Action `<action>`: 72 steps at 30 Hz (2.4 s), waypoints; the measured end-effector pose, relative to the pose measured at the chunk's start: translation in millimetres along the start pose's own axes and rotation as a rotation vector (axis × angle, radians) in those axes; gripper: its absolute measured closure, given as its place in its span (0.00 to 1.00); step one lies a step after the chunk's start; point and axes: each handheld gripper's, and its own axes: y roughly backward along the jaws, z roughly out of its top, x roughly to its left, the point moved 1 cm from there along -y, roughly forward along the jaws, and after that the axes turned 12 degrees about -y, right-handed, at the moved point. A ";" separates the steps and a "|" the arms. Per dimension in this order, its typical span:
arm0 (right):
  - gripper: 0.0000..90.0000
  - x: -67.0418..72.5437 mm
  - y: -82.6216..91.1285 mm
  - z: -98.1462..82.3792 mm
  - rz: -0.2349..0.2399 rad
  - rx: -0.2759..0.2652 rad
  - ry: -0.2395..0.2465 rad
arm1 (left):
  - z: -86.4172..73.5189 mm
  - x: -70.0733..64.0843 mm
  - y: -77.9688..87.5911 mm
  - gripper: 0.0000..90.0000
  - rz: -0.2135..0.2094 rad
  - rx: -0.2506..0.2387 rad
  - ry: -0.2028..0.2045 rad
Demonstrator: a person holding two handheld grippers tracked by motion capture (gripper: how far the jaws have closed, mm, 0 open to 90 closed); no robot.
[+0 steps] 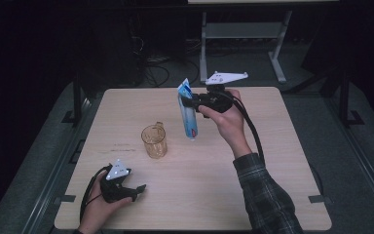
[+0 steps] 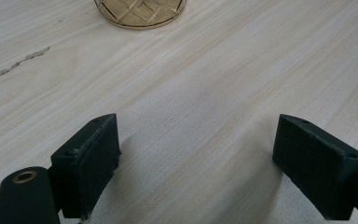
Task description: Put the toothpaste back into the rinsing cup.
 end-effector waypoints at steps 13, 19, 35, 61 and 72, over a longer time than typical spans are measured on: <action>0.80 15.9 -17.4 20.2 0.022 0.001 0.037 | 0.0 -0.3 -0.2 0.15 -0.003 -0.003 0.003; 0.80 23.3 -28.2 28.3 0.029 0.006 0.057 | 0.0 -0.4 -0.1 0.15 -0.008 -0.001 0.002; 0.80 41.4 -61.2 39.2 0.065 0.028 0.082 | -0.1 -0.7 0.1 0.15 -0.011 -0.002 -0.004; 0.80 41.9 -98.2 19.6 0.088 0.076 0.075 | -0.4 -1.0 0.1 0.15 -0.011 -0.006 -0.009; 0.80 35.4 -108.4 4.9 0.093 0.097 0.053 | -0.6 -0.9 0.4 0.15 -0.012 -0.003 -0.013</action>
